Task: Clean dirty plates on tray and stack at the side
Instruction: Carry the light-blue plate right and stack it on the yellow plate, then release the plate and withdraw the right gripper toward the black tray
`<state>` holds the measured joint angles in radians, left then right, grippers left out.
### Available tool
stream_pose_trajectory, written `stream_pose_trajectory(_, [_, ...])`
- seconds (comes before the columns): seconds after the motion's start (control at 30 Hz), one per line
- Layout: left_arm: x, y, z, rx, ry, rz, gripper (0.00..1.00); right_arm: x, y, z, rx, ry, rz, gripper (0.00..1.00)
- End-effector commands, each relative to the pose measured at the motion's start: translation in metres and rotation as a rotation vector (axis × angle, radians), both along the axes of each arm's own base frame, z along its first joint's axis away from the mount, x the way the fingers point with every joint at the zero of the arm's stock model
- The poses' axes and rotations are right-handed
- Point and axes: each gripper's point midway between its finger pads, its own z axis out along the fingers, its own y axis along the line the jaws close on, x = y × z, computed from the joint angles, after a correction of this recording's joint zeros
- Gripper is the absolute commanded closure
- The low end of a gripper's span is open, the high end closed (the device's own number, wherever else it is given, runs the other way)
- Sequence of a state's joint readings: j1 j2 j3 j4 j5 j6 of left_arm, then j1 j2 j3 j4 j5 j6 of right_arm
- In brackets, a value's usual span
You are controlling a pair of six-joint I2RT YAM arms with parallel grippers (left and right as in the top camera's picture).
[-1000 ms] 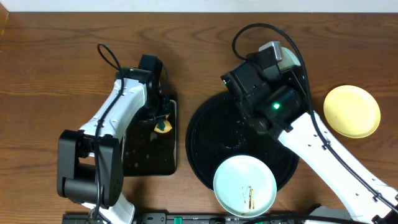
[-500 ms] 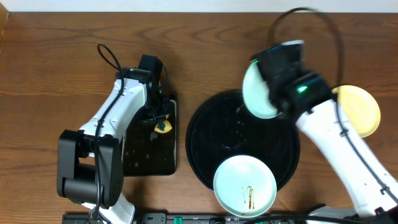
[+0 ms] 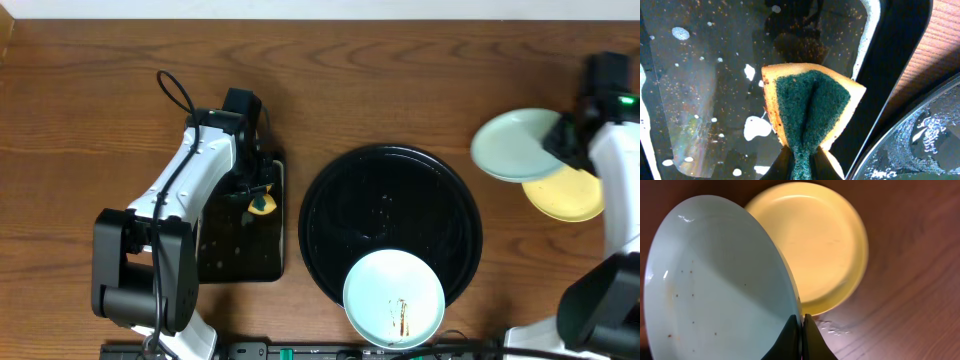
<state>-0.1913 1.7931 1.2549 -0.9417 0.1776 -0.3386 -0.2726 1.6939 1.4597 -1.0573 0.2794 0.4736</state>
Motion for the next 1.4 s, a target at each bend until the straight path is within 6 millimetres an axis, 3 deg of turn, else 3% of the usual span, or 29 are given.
stream_pose_trajectory(0.0, [-0.002, 0.002, 0.002, 0.001, -0.001, -0.012, 0.92, -0.008, -0.028, -0.013, 0.085, -0.005, -0.116, 0.99])
stream_pose_trajectory(0.13, [-0.002, 0.002, 0.002, 0.001, -0.001, -0.012, 0.92, -0.019, -0.050, -0.031, 0.103, 0.040, -0.171, 0.99])
stream_pose_trajectory(0.57, [-0.006, 0.003, 0.002, 0.004, 0.014, -0.023, 0.92, -0.031, -0.076, -0.110, 0.156, 0.199, -0.241, 0.99])
stream_pose_trajectory(0.83, [-0.005, 0.003, 0.002, 0.004, 0.012, -0.023, 0.92, -0.062, -0.114, -0.114, 0.148, 0.214, -0.375, 0.99])
stream_pose_trajectory(0.93, [-0.005, 0.003, 0.002, 0.004, 0.012, -0.023, 0.92, -0.064, -0.114, -0.117, 0.219, 0.179, -0.398, 0.99])
stream_pose_trajectory(0.97, [-0.005, 0.003, 0.002, 0.004, 0.011, -0.024, 0.92, -0.063, -0.112, -0.118, 0.241, 0.168, -0.399, 0.84])
stream_pose_trajectory(1.0, [-0.005, 0.003, 0.002, 0.004, 0.010, -0.024, 0.92, -0.061, -0.110, -0.118, 0.254, 0.164, -0.393, 0.40])
stream_pose_trajectory(1.03, [-0.005, 0.003, 0.002, 0.004, 0.010, -0.024, 0.92, -0.059, -0.108, -0.118, 0.267, 0.159, -0.373, 0.23])
stream_pose_trajectory(1.07, [-0.005, 0.003, 0.002, 0.004, 0.009, -0.024, 0.92, -0.055, -0.104, -0.119, 0.281, 0.153, -0.348, 0.23])
stream_pose_trajectory(1.13, [-0.005, 0.003, 0.002, 0.003, 0.009, -0.024, 0.92, -0.047, -0.095, -0.119, 0.295, 0.145, -0.318, 0.37])
stream_pose_trajectory(1.17, [-0.005, 0.003, 0.002, 0.004, 0.009, -0.024, 0.92, -0.042, -0.091, -0.118, 0.297, 0.140, -0.300, 0.38])
stream_pose_trajectory(1.37, [-0.005, 0.003, 0.002, 0.003, 0.009, -0.023, 0.92, -0.012, -0.050, -0.112, 0.277, 0.145, -0.157, 0.31])
